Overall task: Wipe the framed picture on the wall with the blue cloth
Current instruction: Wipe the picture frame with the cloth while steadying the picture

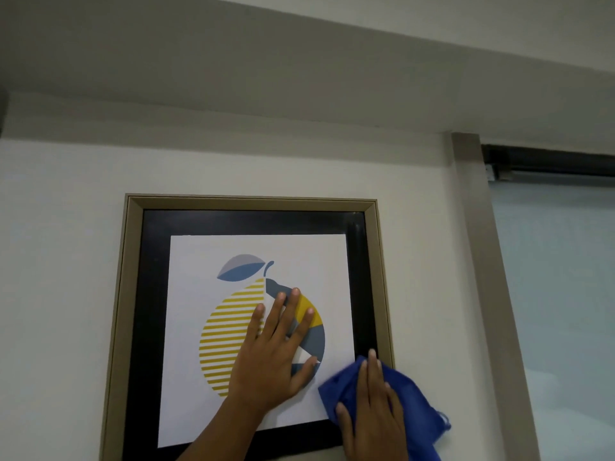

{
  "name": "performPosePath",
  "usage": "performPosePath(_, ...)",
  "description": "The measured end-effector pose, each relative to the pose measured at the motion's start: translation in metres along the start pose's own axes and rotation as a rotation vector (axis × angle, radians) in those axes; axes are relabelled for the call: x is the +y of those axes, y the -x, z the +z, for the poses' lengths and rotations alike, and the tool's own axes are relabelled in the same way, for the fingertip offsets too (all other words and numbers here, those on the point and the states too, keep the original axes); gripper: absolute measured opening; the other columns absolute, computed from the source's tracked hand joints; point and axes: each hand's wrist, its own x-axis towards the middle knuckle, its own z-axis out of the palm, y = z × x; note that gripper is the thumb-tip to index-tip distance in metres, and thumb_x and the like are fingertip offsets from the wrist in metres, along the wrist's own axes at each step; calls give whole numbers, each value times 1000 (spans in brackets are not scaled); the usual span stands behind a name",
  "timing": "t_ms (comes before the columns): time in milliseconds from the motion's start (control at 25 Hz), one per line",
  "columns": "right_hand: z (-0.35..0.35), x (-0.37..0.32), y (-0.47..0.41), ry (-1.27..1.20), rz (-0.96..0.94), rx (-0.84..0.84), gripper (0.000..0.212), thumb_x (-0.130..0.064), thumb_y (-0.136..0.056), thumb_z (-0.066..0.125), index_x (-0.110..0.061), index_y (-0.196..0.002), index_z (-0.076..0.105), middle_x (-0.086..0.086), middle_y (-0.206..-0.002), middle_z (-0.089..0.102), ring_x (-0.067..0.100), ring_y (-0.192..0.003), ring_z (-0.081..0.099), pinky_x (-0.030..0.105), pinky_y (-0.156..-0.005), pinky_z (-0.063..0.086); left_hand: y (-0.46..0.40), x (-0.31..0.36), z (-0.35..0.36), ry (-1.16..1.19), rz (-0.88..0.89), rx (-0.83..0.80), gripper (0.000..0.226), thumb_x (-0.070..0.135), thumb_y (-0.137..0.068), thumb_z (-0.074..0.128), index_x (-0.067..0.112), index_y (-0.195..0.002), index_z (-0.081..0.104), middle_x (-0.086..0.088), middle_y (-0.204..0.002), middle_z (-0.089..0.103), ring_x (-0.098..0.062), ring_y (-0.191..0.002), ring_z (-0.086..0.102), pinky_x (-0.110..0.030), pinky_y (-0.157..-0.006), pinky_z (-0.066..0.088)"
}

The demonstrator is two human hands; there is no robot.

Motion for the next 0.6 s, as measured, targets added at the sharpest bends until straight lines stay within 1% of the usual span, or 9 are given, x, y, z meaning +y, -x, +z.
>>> performPosePath(40, -13, -1, -17, -121, 41, -97, 71, -57, -91, 47, -2, -135, 39, 15, -140, 39, 22, -138, 28, 29, -111, 16, 0, 0, 1, 8, 0, -6, 77, 67, -95, 33, 21, -156, 28, -12, -165, 19, -35, -152, 16, -54, -119, 13)
performPosePath(80, -28, -7, -42, -252, 219, -1, 59, -47, -89, 60, -4, -126, 44, 13, -135, 46, 21, -126, 38, 30, -110, 19, 0, 0, 1, 17, -2, -11, 77, 68, -95, 32, 21, -156, 29, -12, -165, 20, -35, -151, 18, -53, -119, 12)
performPosePath(120, -46, -18, -71, -373, 355, -19, 47, -39, -96, 51, -7, -130, 43, 7, -139, 49, 18, -119, 41, 32, -111, 19, 0, 0, 2, 22, -5, -18, 77, 69, -95, 32, 22, -156, 30, -11, -165, 21, -35, -151, 19, -53, -119, 11)
performPosePath(160, -63, -27, -89, -366, 233, -76, 57, -45, -99, 39, -5, -140, 37, 5, -148, 43, 20, -122, 41, 32, -112, 18, 1, 0, 2, 23, -8, -26, 77, 69, -94, 32, 22, -156, 30, -11, -165, 20, -34, -151, 18, -52, -119, 10)
performPosePath(200, -64, -41, -112, -193, 73, 37, 67, -50, -98, 30, -5, -148, 28, 6, -155, 31, 22, -130, 38, 33, -112, 18, 1, 0, 4, 18, -10, -30, 78, 70, -94, 34, 22, -155, 30, -10, -165, 20, -34, -151, 17, -52, -120, 9)
performPosePath(240, -77, -43, -131, -163, -98, 51, 73, -53, -95, 27, -6, -151, 22, 7, -159, 21, 22, -134, 34, 33, -111, 20, 1, 0, 5, 11, -13, -31, 78, 70, -94, 34, 22, -155, 31, -10, -165, 20, -33, -152, 16, -52, -120, 7)
performPosePath(280, -90, -43, -153, -143, -170, 132, 75, -54, -94, 25, -6, -151, 20, 8, -160, 17, 23, -137, 32, 33, -111, 20, 1, -1, 5, 0, -14, -35, 78, 70, -94, 34, 22, -155, 31, -9, -165, 20, -32, -152, 14, -51, -120, 5)
performPosePath(440, -105, -62, -212, -147, -134, 249, 73, -52, -94, 27, -3, -148, 30, 13, -159, 14, 27, -134, 36, 36, -107, 25, 0, -1, 3, -6, -19, -42, 78, 70, -94, 35, 23, -156, 30, -9, -166, 18, -31, -152, 10, -50, -121, 3)
performPosePath(600, -84, -53, -160, -165, -116, 311, 70, -50, -94, 30, -6, -149, 29, 11, -158, 20, 30, -129, 42, 38, -107, 29, 2, 0, 2, -4, -16, -25, 77, 68, -95, 35, 22, -156, 29, -10, -166, 18, -31, -153, 10, -52, -121, 6)
